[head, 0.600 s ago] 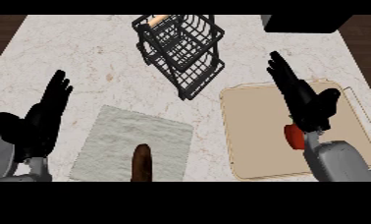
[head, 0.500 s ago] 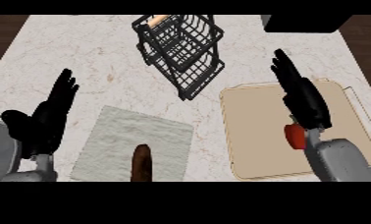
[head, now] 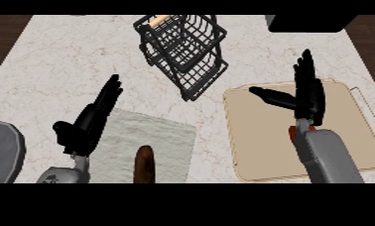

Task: Pick the bell pepper from the tray and place it in the tiered basket

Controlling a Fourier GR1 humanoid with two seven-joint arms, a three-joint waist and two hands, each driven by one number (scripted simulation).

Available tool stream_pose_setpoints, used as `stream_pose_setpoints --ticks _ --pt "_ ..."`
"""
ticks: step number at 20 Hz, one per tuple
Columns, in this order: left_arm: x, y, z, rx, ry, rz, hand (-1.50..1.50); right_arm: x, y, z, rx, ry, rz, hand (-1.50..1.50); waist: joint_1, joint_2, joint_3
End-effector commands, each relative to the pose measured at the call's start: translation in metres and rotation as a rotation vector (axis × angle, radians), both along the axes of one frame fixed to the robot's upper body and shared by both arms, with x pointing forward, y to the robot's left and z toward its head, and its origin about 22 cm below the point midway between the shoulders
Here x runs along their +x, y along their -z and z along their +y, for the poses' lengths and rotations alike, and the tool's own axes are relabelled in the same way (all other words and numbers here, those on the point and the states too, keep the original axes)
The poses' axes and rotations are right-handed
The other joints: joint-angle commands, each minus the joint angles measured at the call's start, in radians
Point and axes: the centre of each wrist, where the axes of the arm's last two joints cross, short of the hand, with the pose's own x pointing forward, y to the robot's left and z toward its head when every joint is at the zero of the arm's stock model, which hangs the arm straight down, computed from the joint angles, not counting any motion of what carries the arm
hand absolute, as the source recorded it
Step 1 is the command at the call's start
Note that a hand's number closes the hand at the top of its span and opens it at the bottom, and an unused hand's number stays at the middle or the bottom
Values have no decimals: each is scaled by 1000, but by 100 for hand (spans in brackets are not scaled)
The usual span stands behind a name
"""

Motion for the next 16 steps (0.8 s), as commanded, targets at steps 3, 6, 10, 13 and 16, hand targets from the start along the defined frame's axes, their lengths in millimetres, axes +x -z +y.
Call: stream_pose_setpoints --ticks 3,6,10,13,16 --pt "6 24 -17 -11 45 14 0 4 -22 0 -175 49 -105 -150 -7 -10 0" --pt "10 25 4 2 30 19 0 -10 -41 -21 -331 27 -7 -150 -18 -13 -2" --pt "12 12 8 -11 25 24 0 -11 -67 -64 -647 -7 257 -150 -27 -24 -10" --pt "8 23 1 10 16 21 0 -21 -63 -70 -811 -127 509 -150 -34 -20 -13" --pt "11 19 0 14 40 28 0 -22 -83 -61 -974 -206 664 -150 -20 -22 -13"
